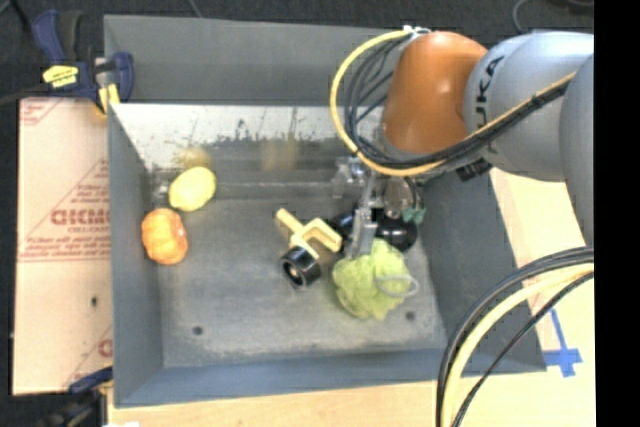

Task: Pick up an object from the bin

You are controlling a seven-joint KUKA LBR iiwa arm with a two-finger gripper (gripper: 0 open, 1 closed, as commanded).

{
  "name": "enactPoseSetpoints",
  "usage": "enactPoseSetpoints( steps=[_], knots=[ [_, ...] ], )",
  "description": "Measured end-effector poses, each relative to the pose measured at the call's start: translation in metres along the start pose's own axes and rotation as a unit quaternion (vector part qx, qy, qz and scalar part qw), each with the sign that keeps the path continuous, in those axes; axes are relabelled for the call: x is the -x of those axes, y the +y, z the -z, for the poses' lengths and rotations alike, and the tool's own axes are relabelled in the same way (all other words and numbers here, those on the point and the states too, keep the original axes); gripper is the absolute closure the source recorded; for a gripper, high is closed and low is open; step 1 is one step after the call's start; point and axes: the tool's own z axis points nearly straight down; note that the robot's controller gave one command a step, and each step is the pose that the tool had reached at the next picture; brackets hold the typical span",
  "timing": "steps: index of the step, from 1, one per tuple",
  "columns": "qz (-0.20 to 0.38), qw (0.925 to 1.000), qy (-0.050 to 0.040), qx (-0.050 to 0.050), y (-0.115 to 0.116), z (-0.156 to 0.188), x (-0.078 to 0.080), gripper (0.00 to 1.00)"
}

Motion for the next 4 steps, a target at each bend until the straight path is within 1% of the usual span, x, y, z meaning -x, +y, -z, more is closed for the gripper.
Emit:
enactPoseSetpoints(
  steps=[1, 2, 3, 4],
  knots=[
    [0.0, 1.0, -0.0034, 0.0, 0.0, 0.005, 0.001, 0.0],
    [-0.011, 0.9999, -0.0054, 0.001, 0.001, -0.034, -0.01, 0.0],
    [-0.071, 0.9975, -0.0058, 0.001, 0.024, -0.022, -0.027, 1.0],
    [-0.07, 0.9975, -0.0054, 0.0, 0.024, -0.023, -0.027, 1.0]
  ],
)
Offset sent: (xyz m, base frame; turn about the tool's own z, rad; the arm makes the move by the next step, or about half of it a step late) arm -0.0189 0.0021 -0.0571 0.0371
